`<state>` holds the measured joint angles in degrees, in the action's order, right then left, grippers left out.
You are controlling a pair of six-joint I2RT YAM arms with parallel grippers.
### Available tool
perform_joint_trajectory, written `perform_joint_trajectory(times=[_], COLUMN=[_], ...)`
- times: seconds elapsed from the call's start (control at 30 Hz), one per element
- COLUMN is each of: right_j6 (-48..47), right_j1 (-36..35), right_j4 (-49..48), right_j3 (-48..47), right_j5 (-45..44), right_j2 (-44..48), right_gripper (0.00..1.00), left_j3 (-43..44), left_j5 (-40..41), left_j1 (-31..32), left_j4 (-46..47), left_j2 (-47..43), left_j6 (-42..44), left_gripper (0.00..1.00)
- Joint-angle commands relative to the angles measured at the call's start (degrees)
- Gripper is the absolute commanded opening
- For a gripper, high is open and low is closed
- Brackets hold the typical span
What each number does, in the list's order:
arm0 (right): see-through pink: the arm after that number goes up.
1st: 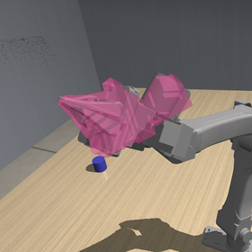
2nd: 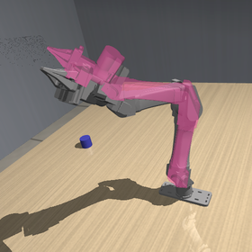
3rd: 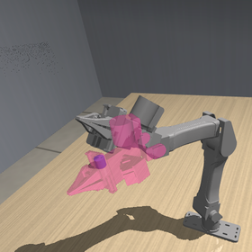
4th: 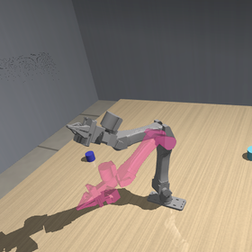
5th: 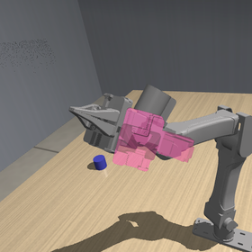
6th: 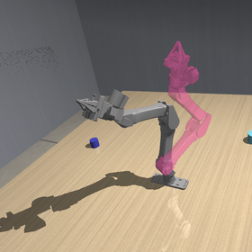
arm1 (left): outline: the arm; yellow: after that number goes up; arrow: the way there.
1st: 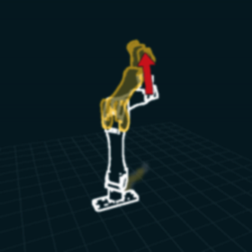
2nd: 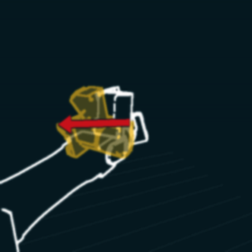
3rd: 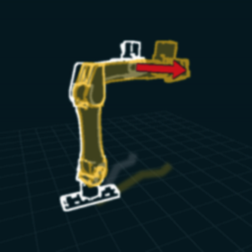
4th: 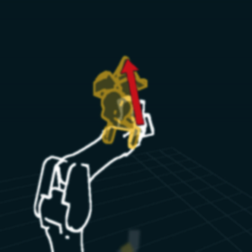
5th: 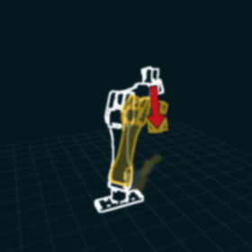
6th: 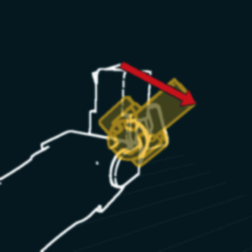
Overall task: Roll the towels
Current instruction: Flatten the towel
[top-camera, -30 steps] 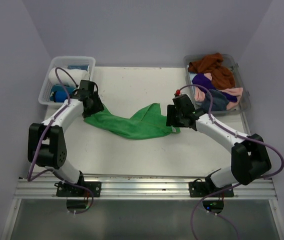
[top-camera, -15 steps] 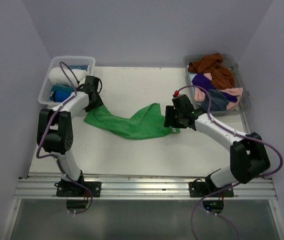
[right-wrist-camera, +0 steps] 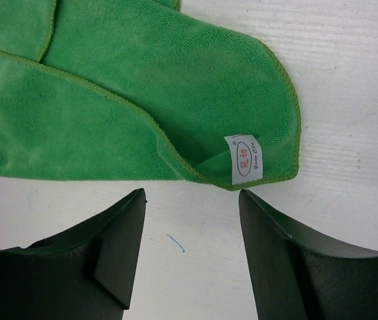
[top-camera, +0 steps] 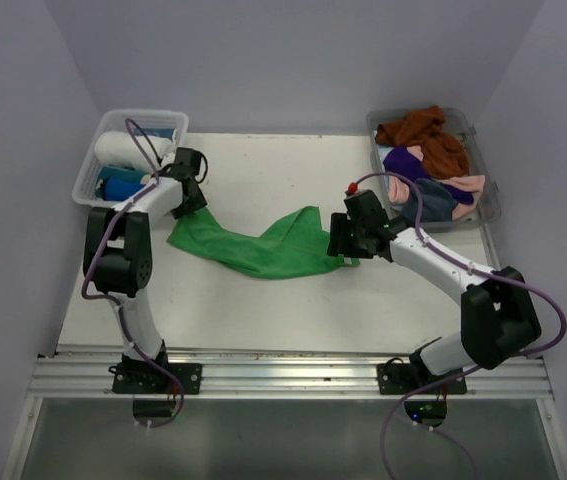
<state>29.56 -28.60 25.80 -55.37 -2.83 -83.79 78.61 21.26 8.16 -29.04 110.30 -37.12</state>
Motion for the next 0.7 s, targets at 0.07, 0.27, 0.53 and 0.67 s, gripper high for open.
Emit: perform_joint_trajectory(times=[0.07,0.27,0.53,0.67], right_j6=[-0.12,-0.12,-0.82,-0.73], right_j1=[-0.23,-0.23,-0.23,-0.14], right_j4=[1.27,1.97,5.05,6.45], right_j3=[-2.19,-2.55,-3.25,-3.34], right_j5=[0.46,0.11,-1.83,-3.23], right_j2=[2.66,3.63,4.95,4.25], right_gripper=[0.62,0.62,0.63,0.63], left_j3=[1.46,1.02,1.55,-0.9], left_j5=[2.03,1.51,0.2,-2.18], left_j1=[-0.17,-0.08,0.1,0.1], left_j4=[2.14,1.62,-0.23,-2.25], left_j2=[0.97,1.23,-1.49,-7.89], left_j6=[0.91,0.83,1.18,1.0], left_gripper=[0.54,0.3,0.0,0.0])
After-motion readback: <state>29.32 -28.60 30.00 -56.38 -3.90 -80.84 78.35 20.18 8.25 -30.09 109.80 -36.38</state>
